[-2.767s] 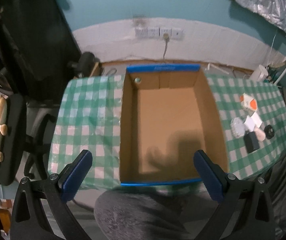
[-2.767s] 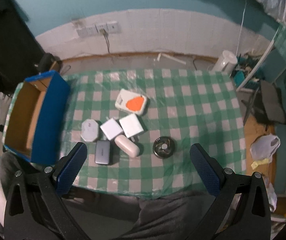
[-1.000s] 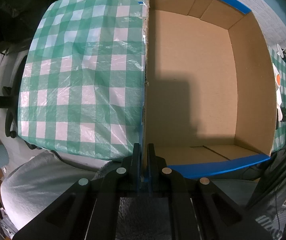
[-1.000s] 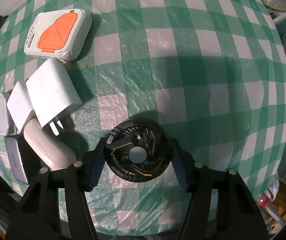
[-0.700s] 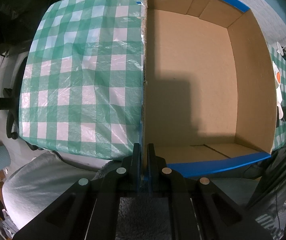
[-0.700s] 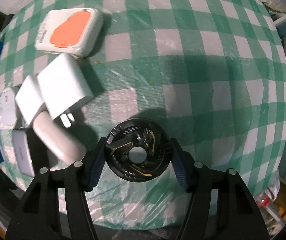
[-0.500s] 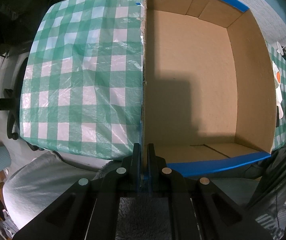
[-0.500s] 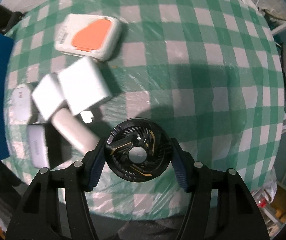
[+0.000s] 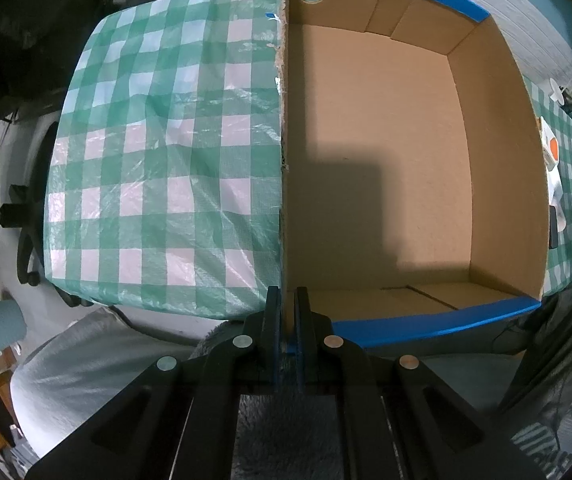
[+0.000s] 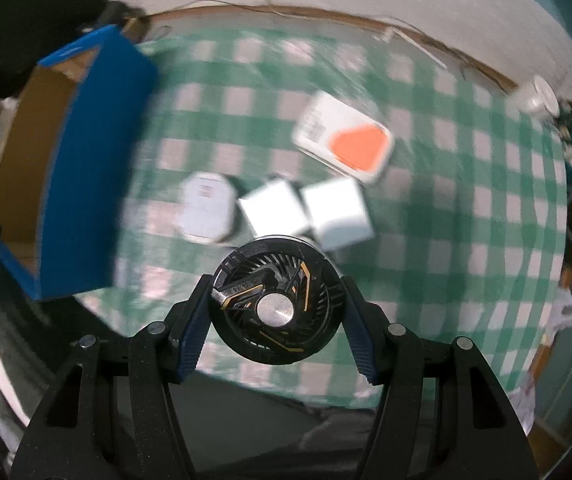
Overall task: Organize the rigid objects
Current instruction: 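Carry the black fan with the right tool into the box and release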
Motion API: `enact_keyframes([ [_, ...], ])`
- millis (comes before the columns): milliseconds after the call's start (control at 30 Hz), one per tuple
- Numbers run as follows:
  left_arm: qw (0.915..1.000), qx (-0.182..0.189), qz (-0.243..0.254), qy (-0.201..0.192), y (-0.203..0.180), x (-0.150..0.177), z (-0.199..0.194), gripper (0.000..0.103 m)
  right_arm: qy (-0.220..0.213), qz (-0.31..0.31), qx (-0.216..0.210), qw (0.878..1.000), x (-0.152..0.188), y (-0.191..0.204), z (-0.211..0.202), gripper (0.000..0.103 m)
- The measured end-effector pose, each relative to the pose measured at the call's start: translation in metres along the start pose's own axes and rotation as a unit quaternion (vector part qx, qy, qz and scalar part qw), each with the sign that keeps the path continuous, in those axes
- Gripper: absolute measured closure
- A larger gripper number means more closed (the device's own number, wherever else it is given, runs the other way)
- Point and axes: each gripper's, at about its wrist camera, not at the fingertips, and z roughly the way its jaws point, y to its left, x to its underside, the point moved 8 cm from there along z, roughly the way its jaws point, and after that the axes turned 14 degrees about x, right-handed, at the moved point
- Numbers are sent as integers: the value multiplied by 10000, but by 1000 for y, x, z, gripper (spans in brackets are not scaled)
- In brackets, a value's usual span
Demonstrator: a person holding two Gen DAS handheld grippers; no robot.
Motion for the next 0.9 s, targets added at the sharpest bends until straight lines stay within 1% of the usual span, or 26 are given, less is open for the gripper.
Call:
enact_keyframes([
  [33, 10000, 3, -2, 0, 0, 0, 0, 97, -55, -99, -27, 9999, -9, 10, -7, 41],
  [100, 10000, -3, 3, 1, 0, -1, 0, 97, -130, -245, -67, 9996, 2, 5, -33, 41],
  [133, 10000, -4, -3, -3, 0, 0, 0, 97, -179, -345, -95, 9992, -6, 15, -38, 41],
  [200, 10000, -6, 4, 0, 0, 0, 1, 97, -262, -495, -164, 9983, -10, 33, -50, 41],
  [367, 10000, 8, 2, 6, -1, 0, 1, 97, -385, -815, -360, 9953, -26, 85, -63, 41],
  [433, 10000, 17, -8, 17, 0, 0, 2, 97, -455, -966, -483, 9931, -33, 111, -66, 41],
  [567, 10000, 0, -25, 33, 1, 0, 3, 97, -474, -1138, -689, 9900, -40, 152, -66, 41],
  [667, 10000, -1, -30, 43, 0, 1, 4, 97, -386, -1284, -779, 9879, -43, 183, -58, 41],
  [900, 10000, -7, 33, 65, -2, 4, 4, 97, -282, -1482, -791, 9854, -46, 220, -41, 41],
])
